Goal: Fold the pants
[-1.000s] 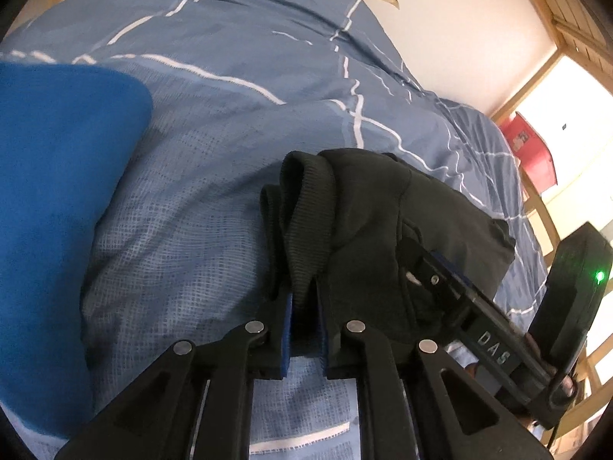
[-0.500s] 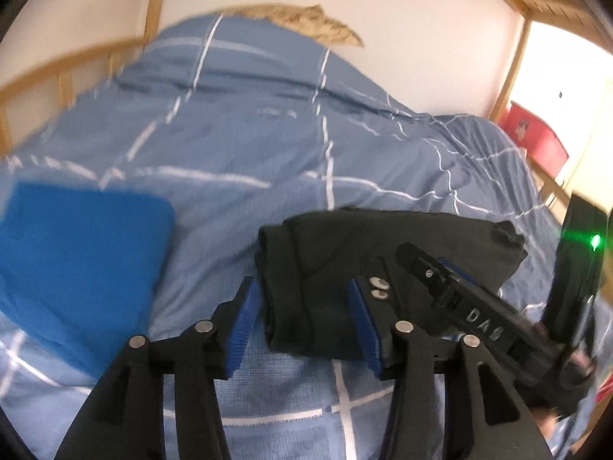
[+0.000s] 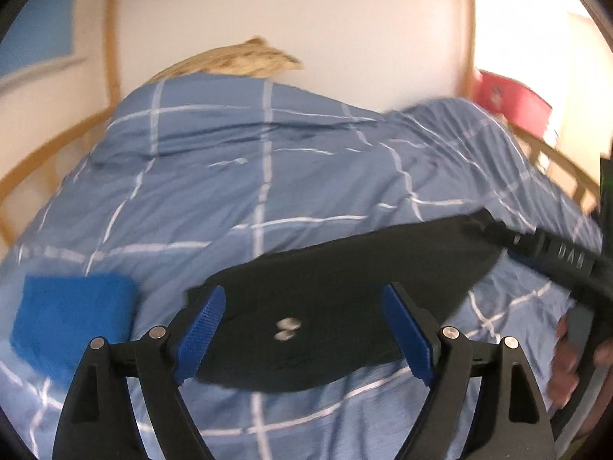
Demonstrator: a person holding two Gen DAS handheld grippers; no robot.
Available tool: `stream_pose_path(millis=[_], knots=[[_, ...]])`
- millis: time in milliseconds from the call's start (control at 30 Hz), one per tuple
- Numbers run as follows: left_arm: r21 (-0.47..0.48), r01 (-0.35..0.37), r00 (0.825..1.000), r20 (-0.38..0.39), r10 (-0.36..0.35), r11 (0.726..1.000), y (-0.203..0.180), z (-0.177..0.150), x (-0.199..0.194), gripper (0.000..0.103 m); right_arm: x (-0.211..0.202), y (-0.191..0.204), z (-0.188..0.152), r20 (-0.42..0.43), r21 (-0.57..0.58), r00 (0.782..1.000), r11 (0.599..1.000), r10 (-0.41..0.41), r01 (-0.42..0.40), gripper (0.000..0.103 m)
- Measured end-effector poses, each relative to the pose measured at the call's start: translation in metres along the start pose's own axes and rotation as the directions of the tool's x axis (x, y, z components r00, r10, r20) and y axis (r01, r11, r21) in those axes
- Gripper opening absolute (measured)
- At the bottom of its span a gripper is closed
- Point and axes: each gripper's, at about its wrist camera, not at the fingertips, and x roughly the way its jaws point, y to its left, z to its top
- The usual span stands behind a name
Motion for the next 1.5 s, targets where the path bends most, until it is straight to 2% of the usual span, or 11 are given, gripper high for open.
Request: stream_pose_path(millis=[167, 333, 500, 600, 767, 867, 1000, 1167, 1333, 1400, 1500], knots=[[0.119, -0.005, 0.999, -0.032, 0.009, 0.993, -0.043, 0.013, 0.02, 0.084, -0.02, -0.044, 0.022, 0.043, 0.041, 0.997, 0.997, -0.061, 0.059, 0.069], [0.099, -0.019, 0.997, -0.071, 0.026, 0.995, -0.049, 0.0, 0.03, 0.084, -0.015, -0.068, 0.008, 0.004, 0.048, 1.0, 0.999, -0.024, 0.024, 0.069], [0.059, -0.107, 0.99, -0.081, 0.112, 0.992, -0.021, -0.038, 0.02, 0.084, 0.01, -0.05, -0.04, -0.158, -0.059, 0.986, 0.996, 0.054, -0.064, 0.068], [0.058, -0.191, 0.975, -0.104, 0.196, 0.98, 0.002, -0.063, 0.016, 0.084, 0.024, -0.026, -0.07, -0.241, -0.158, 0.968, 0.981, 0.072, -0.112, 0.068], [0.072, -0.246, 0.955, -0.149, 0.255, 0.966, 0.034, -0.094, 0.018, 0.084, 0.039, 0.003, -0.1, -0.303, -0.282, 0.945, 0.936, 0.122, -0.211, 0.068], [0.081, -0.244, 0.951, -0.172, 0.255, 0.966, 0.047, -0.104, 0.031, 0.084, 0.05, 0.015, -0.111, -0.309, -0.348, 0.946, 0.913, 0.101, -0.211, 0.068], [0.108, -0.24, 0.944, -0.206, 0.258, 0.965, 0.053, -0.101, 0.053, 0.084, 0.06, 0.02, -0.116, -0.333, -0.36, 0.938, 0.905, 0.101, -0.225, 0.068], [0.011, -0.219, 0.954, -0.206, 0.216, 0.976, 0.072, -0.075, 0.069, 0.084, 0.075, 0.021, -0.113, -0.346, -0.346, 0.935, 0.917, 0.073, -0.199, 0.068], [0.004, -0.243, 0.945, -0.226, 0.238, 0.97, 0.079, -0.052, 0.094, 0.083, 0.084, 0.021, -0.111, -0.357, -0.359, 0.933, 0.915, 0.046, -0.182, 0.068], [0.013, -0.241, 0.942, -0.239, 0.237, 0.97, 0.08, -0.051, 0.091, 0.074, 0.085, 0.024, -0.113, -0.363, -0.372, 0.931, 0.911, 0.035, -0.179, 0.068], [-0.003, -0.202, 0.956, -0.217, 0.197, 0.979, 0.078, -0.06, 0.067, 0.077, 0.084, 0.025, -0.115, -0.375, -0.369, 0.926, 0.908, 0.05, -0.199, 0.068]])
